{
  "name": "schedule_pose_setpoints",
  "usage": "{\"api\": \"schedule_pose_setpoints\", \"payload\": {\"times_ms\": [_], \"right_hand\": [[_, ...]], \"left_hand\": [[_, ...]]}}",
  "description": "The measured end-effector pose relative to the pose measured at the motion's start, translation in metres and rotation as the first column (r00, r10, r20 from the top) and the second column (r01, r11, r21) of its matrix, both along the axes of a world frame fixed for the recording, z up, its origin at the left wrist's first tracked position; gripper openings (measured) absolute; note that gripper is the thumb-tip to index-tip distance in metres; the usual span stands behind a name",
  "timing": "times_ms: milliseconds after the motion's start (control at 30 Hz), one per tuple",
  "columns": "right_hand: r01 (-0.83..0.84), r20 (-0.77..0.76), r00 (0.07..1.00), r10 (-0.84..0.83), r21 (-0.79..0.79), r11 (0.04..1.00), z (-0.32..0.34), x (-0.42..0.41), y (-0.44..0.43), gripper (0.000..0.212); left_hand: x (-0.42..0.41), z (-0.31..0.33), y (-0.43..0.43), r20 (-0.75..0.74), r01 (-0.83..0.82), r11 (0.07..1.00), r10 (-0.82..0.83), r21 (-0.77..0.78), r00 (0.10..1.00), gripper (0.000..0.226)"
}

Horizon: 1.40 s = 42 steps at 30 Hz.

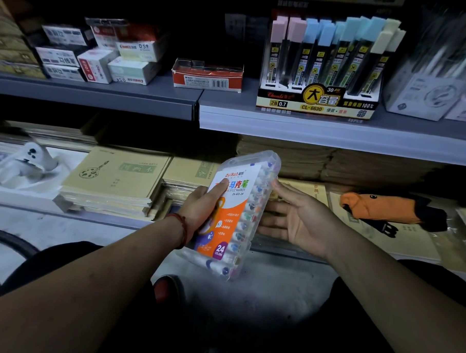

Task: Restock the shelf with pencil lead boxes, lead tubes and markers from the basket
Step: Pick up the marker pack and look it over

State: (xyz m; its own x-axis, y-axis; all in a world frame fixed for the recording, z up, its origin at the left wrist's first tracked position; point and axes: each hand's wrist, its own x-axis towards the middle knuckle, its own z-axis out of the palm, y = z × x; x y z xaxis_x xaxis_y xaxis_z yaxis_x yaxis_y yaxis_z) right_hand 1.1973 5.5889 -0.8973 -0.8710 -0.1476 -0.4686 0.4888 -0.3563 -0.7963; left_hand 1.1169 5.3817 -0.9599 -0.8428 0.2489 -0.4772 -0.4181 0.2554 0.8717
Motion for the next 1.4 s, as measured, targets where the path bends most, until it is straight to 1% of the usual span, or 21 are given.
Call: {"api": "schedule_pose_setpoints", "payload": {"times_ms": [133, 233, 300, 400, 500, 600, 667, 767, 833, 933, 1000, 1100, 1234, 1400], "right_hand": [[-0.033, -0.001, 0.999, 0.033, -0.045, 0.998, 0.001, 0.001, -0.001, 0.039], [-0.05, -0.013, 0.999, 0.05, -0.051, 0.997, 0.001, 0.001, -0.005, 0.039], [-0.061, 0.006, 0.998, 0.061, -0.044, 0.997, 0.001, 0.0, -0.01, 0.044], [-0.06, 0.047, 0.997, 0.062, -0.05, 0.997, 0.005, -0.003, -0.018, 0.052], [-0.034, 0.011, 0.999, 0.034, -0.022, 0.999, 0.009, -0.005, -0.026, 0.048], [-0.006, -0.026, 1.0, 0.007, 0.038, 0.999, 0.011, -0.007, -0.035, 0.043], [0.003, -0.034, 0.999, -0.001, 0.072, 0.997, 0.011, -0.007, -0.038, 0.044], [0.005, -0.044, 0.999, 0.0, 0.1, 0.995, 0.01, -0.006, -0.041, 0.048], [-0.001, -0.051, 0.999, 0.007, 0.107, 0.994, 0.009, -0.005, -0.041, 0.049], [-0.018, -0.06, 0.998, 0.027, 0.146, 0.989, 0.009, -0.004, -0.043, 0.049], [-0.025, -0.069, 0.997, 0.037, 0.16, 0.987, 0.01, -0.003, -0.043, 0.05], [-0.016, -0.082, 0.996, 0.029, 0.157, 0.988, 0.01, -0.003, -0.043, 0.052], [-0.015, -0.099, 0.995, 0.025, 0.095, 0.995, 0.011, -0.004, -0.042, 0.051], [-0.005, -0.082, 0.997, 0.011, 0.081, 0.997, 0.008, -0.006, -0.04, 0.054]], "left_hand": [[0.003, 0.005, -0.009, -0.03, 0.07, 0.997, -0.07, -0.016, 0.997, 0.075], [0.008, 0.008, -0.012, -0.049, 0.033, 0.999, -0.033, 0.009, 0.998, 0.079], [0.012, 0.008, -0.015, -0.05, 0.021, 0.999, -0.02, 0.027, 0.999, 0.075], [0.016, 0.01, -0.02, -0.052, 0.042, 0.999, -0.041, 0.009, 0.998, 0.065], [0.017, 0.013, -0.024, -0.024, 0.033, 0.999, -0.033, 0.0, 0.999, 0.064], [0.018, 0.013, -0.028, 0.007, 0.019, 1.0, -0.019, 0.011, 1.0, 0.061], [0.018, 0.011, -0.029, -0.001, 0.022, 0.999, -0.022, -0.024, 1.0, 0.065], [0.015, 0.007, -0.032, -0.015, -0.002, 0.997, 0.001, -0.079, 1.0, 0.087], [0.015, 0.005, -0.034, -0.045, -0.005, 0.996, 0.001, -0.088, 0.999, 0.095], [0.014, 0.007, -0.034, -0.116, -0.007, 0.995, -0.006, -0.104, 0.993, 0.093], [0.014, 0.01, -0.034, -0.136, 0.006, 0.994, -0.021, -0.11, 0.991, 0.092], [0.013, 0.01, -0.034, -0.122, 0.022, 0.993, -0.036, -0.113, 0.992, 0.092], [0.01, 0.011, -0.033, -0.096, 0.038, 0.995, -0.046, -0.089, 0.994, 0.094], [0.01, 0.009, -0.028, -0.111, 0.021, 0.997, -0.03, -0.079, 0.993, 0.088]]}}
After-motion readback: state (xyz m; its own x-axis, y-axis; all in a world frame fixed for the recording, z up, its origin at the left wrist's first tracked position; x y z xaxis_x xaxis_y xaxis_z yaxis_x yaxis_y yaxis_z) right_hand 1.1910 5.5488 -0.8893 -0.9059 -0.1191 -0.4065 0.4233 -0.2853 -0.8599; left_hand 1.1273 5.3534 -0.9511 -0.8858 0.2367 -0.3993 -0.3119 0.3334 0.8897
